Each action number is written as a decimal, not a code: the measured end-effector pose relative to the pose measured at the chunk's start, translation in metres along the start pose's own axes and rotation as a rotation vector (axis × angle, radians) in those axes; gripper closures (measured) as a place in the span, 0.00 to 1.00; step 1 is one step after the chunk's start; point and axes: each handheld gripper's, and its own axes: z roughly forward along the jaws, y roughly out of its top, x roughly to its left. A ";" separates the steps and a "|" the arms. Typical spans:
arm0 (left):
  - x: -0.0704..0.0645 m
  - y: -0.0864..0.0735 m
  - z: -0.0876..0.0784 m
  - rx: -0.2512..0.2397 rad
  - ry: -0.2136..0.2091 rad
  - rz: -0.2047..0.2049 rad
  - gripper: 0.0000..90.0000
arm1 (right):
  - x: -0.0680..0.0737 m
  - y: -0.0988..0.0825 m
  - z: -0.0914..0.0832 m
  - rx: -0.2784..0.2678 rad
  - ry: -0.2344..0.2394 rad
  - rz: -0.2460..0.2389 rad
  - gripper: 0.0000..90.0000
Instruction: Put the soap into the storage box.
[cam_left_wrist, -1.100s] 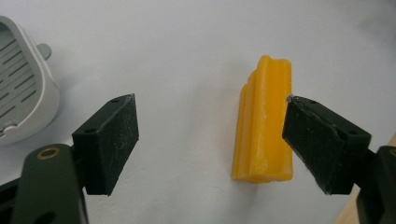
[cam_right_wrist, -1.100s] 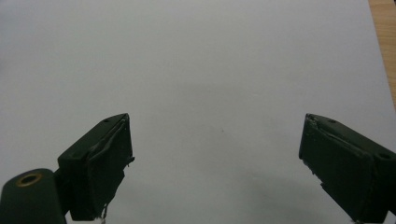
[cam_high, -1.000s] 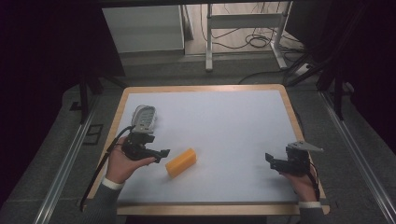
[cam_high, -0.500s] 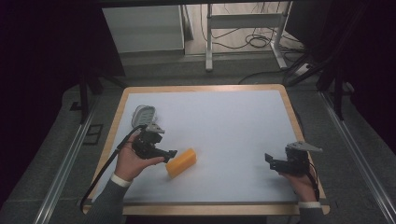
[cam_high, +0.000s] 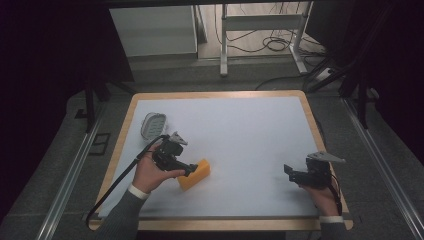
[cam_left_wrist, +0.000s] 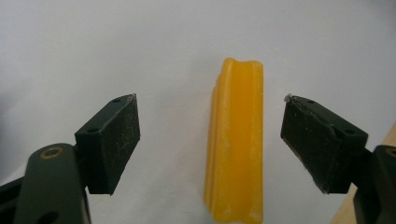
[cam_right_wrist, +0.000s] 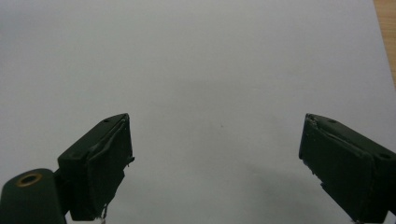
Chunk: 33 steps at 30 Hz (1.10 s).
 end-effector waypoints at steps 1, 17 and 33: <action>0.000 0.000 0.002 0.001 -0.005 0.000 0.22 | -0.001 0.000 0.000 0.000 -0.001 -0.002 0.11; -0.003 -0.008 0.031 0.088 -0.037 -0.001 0.28 | -0.001 -0.002 0.002 0.012 -0.002 0.001 0.11; -0.011 -0.012 0.055 0.170 -0.036 0.028 0.57 | -0.002 -0.003 0.005 0.022 -0.011 0.003 0.11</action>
